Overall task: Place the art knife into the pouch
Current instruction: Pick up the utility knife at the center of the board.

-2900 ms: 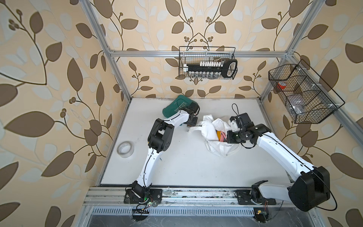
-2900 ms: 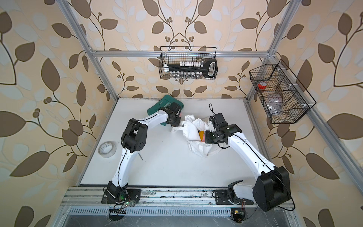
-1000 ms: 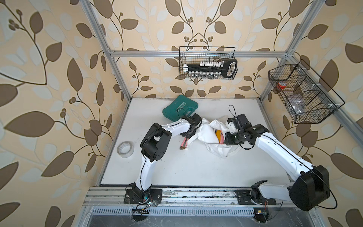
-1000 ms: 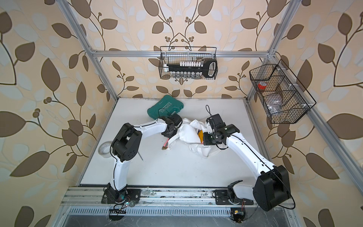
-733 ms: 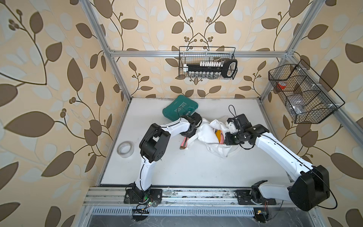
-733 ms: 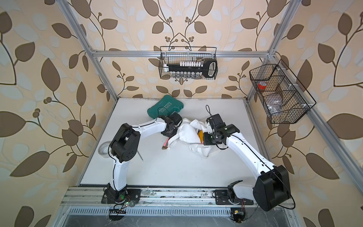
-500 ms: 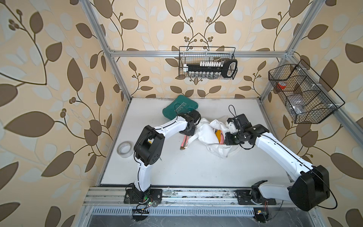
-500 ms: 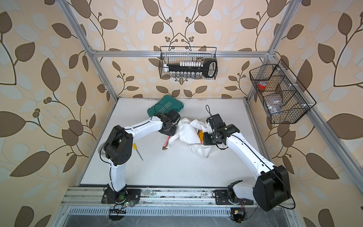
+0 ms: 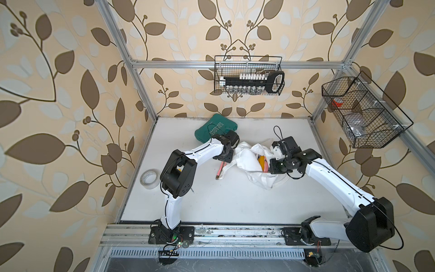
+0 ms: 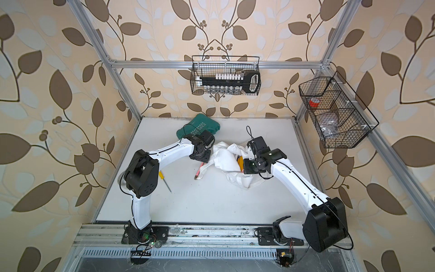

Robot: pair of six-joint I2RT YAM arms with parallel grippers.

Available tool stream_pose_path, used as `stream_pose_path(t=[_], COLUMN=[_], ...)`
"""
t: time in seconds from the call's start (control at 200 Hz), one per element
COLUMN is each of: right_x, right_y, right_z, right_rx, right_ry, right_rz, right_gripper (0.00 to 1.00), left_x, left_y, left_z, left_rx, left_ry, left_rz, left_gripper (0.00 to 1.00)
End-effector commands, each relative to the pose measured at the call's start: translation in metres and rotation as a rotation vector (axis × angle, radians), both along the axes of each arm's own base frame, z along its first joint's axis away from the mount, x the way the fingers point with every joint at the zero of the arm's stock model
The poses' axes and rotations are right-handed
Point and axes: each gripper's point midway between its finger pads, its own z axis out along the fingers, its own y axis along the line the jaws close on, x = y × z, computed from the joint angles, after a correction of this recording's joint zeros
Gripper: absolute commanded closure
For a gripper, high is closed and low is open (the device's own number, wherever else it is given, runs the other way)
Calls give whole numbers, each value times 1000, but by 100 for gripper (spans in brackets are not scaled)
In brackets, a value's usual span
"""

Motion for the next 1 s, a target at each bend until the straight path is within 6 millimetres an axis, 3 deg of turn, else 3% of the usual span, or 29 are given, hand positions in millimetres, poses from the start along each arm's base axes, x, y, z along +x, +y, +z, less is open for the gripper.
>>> stream_pose_path(t=[0.0, 0.19, 0.41, 0.77, 0.995], right_x=[-1, -2, -2, -3, -4], right_y=[1, 2, 2, 3, 2], right_z=[1, 1, 2, 2, 2], right_rx=[-5, -2, 1, 15, 14], right_ry=[2, -1, -5, -13, -18], right_rz=[13, 14, 15, 14, 12], right_gripper=[100, 100, 100, 100, 100], left_x=[-1, -1, -5, -16, -20], left_y=[-2, -6, -9, -11, -10], left_z=[-12, -31, -40, -48, -46], left_rx=[-29, -35, -46, -16, -4], left_ry=[36, 80, 118, 161, 173], left_rz=[28, 35, 39, 25, 16], left_gripper=[43, 43, 46, 64, 69])
